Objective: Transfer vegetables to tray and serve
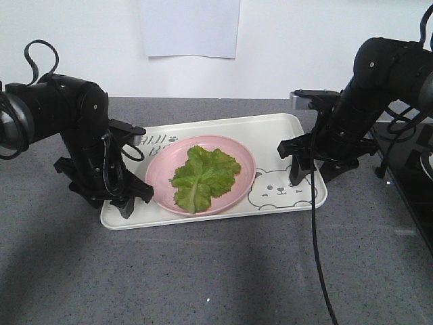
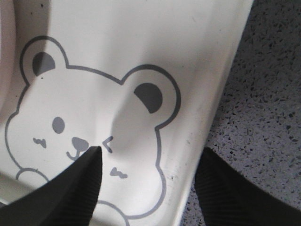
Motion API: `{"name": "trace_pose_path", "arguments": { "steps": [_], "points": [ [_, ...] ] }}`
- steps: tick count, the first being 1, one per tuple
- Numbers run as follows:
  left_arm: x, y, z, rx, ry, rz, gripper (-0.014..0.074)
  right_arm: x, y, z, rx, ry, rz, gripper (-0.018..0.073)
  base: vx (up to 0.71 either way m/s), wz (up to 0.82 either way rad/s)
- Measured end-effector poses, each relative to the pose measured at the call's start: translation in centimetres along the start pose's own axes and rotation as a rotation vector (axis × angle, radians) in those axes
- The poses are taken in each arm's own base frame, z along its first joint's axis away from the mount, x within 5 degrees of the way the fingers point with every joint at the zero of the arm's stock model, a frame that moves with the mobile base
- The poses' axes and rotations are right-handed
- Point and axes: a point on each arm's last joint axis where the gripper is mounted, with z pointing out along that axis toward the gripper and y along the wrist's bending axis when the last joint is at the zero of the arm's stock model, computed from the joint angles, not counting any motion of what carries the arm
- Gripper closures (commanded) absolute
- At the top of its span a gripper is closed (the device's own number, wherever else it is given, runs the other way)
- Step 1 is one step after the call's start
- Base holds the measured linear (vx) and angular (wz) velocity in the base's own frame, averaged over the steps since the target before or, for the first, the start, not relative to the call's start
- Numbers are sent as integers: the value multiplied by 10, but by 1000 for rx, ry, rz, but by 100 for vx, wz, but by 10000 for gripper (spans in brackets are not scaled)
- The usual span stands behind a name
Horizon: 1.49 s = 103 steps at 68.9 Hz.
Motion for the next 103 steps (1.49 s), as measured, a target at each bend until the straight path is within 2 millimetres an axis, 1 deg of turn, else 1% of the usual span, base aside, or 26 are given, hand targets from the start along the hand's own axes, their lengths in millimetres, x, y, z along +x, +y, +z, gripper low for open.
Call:
{"name": "trace_pose_path", "arguments": {
  "steps": [20, 30, 41, 49, 54, 60, 65, 66, 70, 71, 76, 79, 90, 93, 97, 103],
  "points": [
    [1, -1, 0, -1, 8, 3, 163, 1, -7, 0, 95, 11, 1, 139, 0, 0],
    [2, -1, -7, -1, -14, 3, 163, 2, -7, -6, 103, -1, -5, 139, 0, 0],
    [4, 1, -25, -17, -82, 2, 163, 5, -4, -22, 110, -40, -13, 139, 0, 0],
    [8, 3, -42, -42, -133, -8, 163, 8, 0, -41, 118, -114, -23, 148, 0, 0],
    [11, 4, -52, -57, -158, -9, 163, 9, 3, -54, 121, -169, -30, 177, 0, 0],
    [16, 5, -66, -65, -197, -12, 169, 12, 7, -73, 125, -253, -39, 240, 0, 0],
    [19, 6, -78, -68, -232, -13, 190, 15, 11, -90, 123, -323, -48, 309, 0, 0],
    [20, 6, -79, -68, -238, -13, 197, 17, 12, -95, 121, -340, -51, 335, 0, 0],
    [23, 6, -90, -67, -284, -14, 233, 20, 16, -107, 110, -393, -68, 399, 0, 0],
    [23, 6, -91, -67, -290, -14, 244, 21, 18, -111, 107, -405, -74, 427, 0, 0],
    [27, 5, -108, -65, -366, -15, 318, 28, 24, -130, 96, -482, -108, 519, 0, 0],
    [30, 5, -118, -64, -412, -15, 385, 32, 27, -139, 89, -521, -130, 572, 0, 0],
    [47, 5, -160, -58, -601, -16, 606, 54, 42, -180, 56, -680, -220, 567, 0, 0],
    [54, 5, -174, -53, -661, -18, 605, 63, 45, -190, 52, -732, -239, 566, 0, 0],
    [64, 4, -190, -40, -725, -22, 604, 74, 48, -198, 46, -790, -251, 565, 0, 0],
    [83, 1, -216, -10, -832, -28, 604, 98, 49, -199, 48, -857, -253, 564, 0, 0]
  ]
}}
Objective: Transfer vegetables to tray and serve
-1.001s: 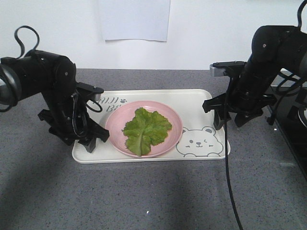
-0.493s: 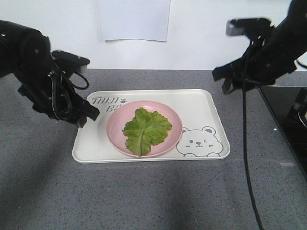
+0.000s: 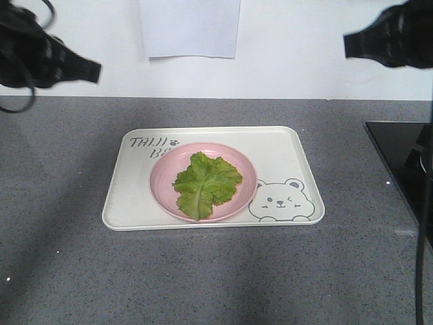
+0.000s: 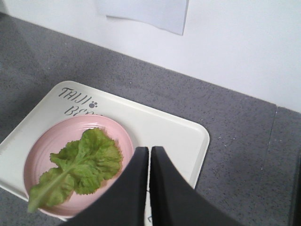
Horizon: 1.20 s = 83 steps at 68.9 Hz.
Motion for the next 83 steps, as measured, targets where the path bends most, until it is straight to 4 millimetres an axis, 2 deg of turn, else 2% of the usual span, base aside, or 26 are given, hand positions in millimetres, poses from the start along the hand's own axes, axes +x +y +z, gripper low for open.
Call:
{"name": "trace_pose_path", "arguments": {
  "steps": [8, 12, 17, 21, 25, 32, 41, 45, 51, 83],
  "points": [
    [4, -3, -36, 36, -124, -15, 604, 40, 7, -19, 19, -17, -44, 565, 0, 0],
    [15, -3, -47, 52, -171, -7, 604, 66, 11, -27, 31, -24, -54, 565, 0, 0],
    [38, -4, -58, 68, -208, -14, 604, 103, 15, -35, 49, -31, -51, 565, 0, 0],
    [64, -5, -56, 79, -205, -17, 604, 129, 19, -45, 61, -51, -53, 565, 0, 0],
    [98, -4, -54, 79, -194, -21, 604, 162, 22, -49, 70, -48, -51, 565, 0, 0],
    [152, -3, -47, 74, -187, -26, 604, 204, 28, -59, 82, -73, -54, 565, 0, 0],
    [202, -2, -42, 79, -249, -52, 603, 241, 33, -65, 92, -114, -59, 565, 0, 0],
    [214, -2, -42, 86, -276, -73, 603, 249, 35, -69, 96, -137, -63, 565, 0, 0],
    [222, -2, -44, 96, -300, -93, 603, 252, 36, -73, 100, -166, -68, 565, 0, 0],
    [222, -2, -48, 99, -340, -100, 603, 252, 36, -75, 104, -187, -70, 565, 0, 0]
  ]
}}
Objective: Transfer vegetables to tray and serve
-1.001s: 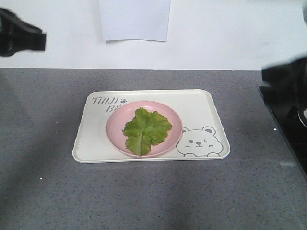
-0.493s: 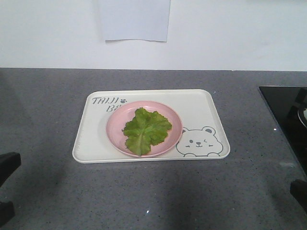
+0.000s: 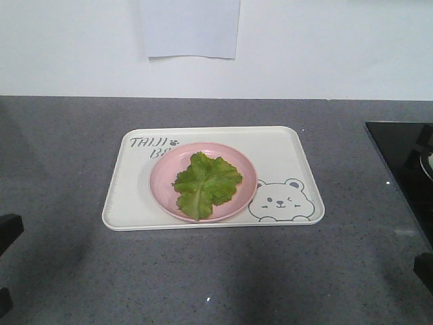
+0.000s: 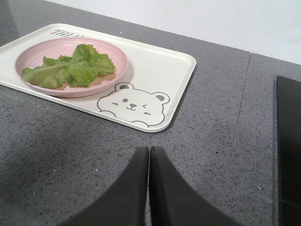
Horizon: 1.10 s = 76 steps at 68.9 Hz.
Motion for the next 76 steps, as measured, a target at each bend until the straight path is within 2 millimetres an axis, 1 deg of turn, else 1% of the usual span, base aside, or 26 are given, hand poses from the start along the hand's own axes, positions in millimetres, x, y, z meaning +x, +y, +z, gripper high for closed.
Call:
{"name": "trace_pose_path", "arguments": {
  "steps": [21, 29, 34, 40, 45, 48, 53, 57, 68, 76],
  "points": [
    [1, 0, 0, -4, 9, 23, 603, 0, 0, 0, 0, 1, 0, 565, 0, 0],
    [7, 4, -2, -27, -4, 64, 603, 0, 0, 0, -1, 2, 1, 565, 0, 0],
    [15, 9, -4, -61, -41, 69, 602, 0, 0, 0, -1, 2, 1, 565, 0, 0],
    [31, 15, -5, -102, -114, 71, 602, 0, 0, 0, -2, 3, 1, 565, 0, 0],
    [49, 20, -6, -140, -154, 65, 602, 0, 0, 0, -2, 3, 1, 565, 0, 0],
    [65, 24, -5, -163, -159, 60, 602, 0, 0, 0, -2, 3, 1, 565, 0, 0],
    [86, 29, -6, -198, -189, 54, 602, 0, 0, 0, -2, 3, 1, 565, 0, 0],
    [97, 31, -8, -219, -209, 51, 602, 0, 0, 0, -2, 3, 1, 565, 0, 0],
    [93, 32, -21, -273, -357, 72, 602, 0, 0, 0, -2, 3, 1, 565, 0, 0],
    [96, 32, -28, -314, -376, 83, 602, 0, 0, 0, -2, 3, 1, 565, 0, 0]
  ]
}}
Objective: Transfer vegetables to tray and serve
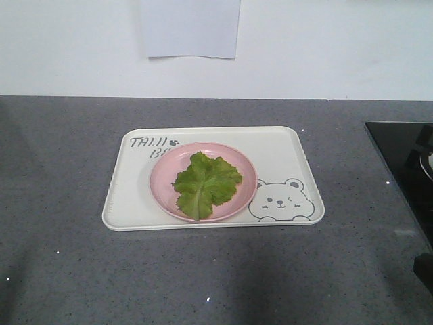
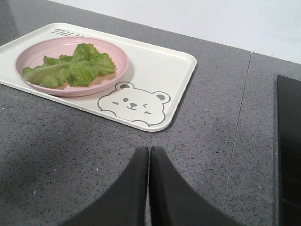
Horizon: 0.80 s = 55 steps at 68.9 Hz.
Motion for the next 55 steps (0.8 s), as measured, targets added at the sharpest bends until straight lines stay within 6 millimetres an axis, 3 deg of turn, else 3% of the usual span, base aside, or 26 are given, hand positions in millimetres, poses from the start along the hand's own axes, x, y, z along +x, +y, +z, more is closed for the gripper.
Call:
{"name": "trace_pose_path", "arguments": {
  "steps": [17, 55],
  "points": [
    [10, 0, -3, -9, 95, 0, 602, 0, 0, 0, -1, 2, 1, 565, 0, 0],
    [8, 1, -3, -24, 78, -33, 602, 0, 0, 0, -2, 4, 1, 565, 0, 0]
  ]
}}
